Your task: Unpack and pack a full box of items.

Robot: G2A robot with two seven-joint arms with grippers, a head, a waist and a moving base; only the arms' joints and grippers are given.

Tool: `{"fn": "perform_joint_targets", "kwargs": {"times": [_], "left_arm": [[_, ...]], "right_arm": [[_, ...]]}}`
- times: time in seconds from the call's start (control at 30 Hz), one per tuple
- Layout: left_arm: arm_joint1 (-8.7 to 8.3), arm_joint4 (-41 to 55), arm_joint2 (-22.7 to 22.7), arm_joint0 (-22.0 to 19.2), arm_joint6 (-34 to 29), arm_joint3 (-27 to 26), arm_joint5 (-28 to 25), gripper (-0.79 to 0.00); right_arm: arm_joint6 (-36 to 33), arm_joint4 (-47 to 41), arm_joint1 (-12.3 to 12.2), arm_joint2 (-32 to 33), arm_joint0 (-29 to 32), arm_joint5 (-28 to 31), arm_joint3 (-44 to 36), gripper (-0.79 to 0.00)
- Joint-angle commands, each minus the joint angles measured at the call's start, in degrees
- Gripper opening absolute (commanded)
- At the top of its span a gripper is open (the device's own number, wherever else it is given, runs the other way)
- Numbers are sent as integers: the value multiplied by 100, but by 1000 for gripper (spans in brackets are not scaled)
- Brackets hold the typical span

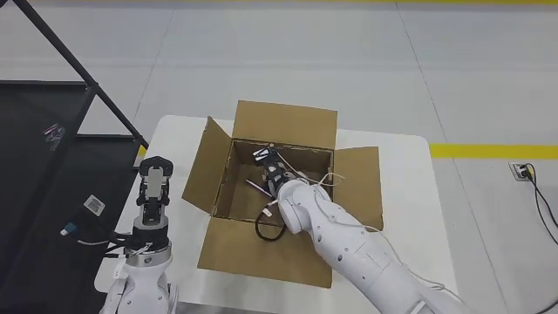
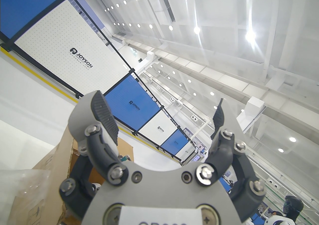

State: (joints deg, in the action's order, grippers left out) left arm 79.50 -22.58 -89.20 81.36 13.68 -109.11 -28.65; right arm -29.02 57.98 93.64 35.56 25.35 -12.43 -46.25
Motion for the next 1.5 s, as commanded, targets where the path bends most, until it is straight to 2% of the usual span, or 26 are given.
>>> {"fn": "perform_joint_targets", "kwargs": {"times": [0.0,0.17,0.3,0.47,0.63,0.67,0.73,1.03,1.1,1.17,1.27,1.4,1.47], "left_arm": [[0,0,1,-1,-1,1,-1,0],[-2,25,15,-7,-85,-81,59,0],[-8,-12,-54,-2,-79,-105,114,0],[-23,49,-188,109,-212,-111,281,0],[-56,245,-305,206,-676,-55,426,0],[-65,306,-316,218,-820,-18,467,0],[-80,331,-386,211,-992,71,624,0],[-95,476,-261,116,-1342,276,821,0],[-96,473,-164,44,-1443,313,827,0],[-95,461,-66,-38,-1525,358,843,0],[-94,435,100,-168,-1676,428,883,0],[-92,386,318,-351,-1890,521,954,0],[-92,372,427,-453,-2023,574,1002,0]], "right_arm": [[18,-10,56,-11,-55,25,112,0],[26,77,128,20,-121,72,163,0],[101,233,73,170,0,62,-184,0],[15,731,-161,543,475,-124,-1357,0],[-180,1482,-461,1072,1349,-363,-3099,0],[-222,1519,-516,1181,1550,-208,-3449,0],[-516,1348,-615,1346,1806,602,-3964,0],[-516,1348,-615,1346,1806,602,-3964,0],[-261,1293,-627,1443,1945,637,-4023,0],[-2,1186,-656,1652,2127,641,-4184,0],[246,981,-748,2048,2460,1098,-4537,0],[256,564,-914,2863,2971,1765,-5078,0],[165,458,-995,3296,3262,1919,-5405,0]]}}
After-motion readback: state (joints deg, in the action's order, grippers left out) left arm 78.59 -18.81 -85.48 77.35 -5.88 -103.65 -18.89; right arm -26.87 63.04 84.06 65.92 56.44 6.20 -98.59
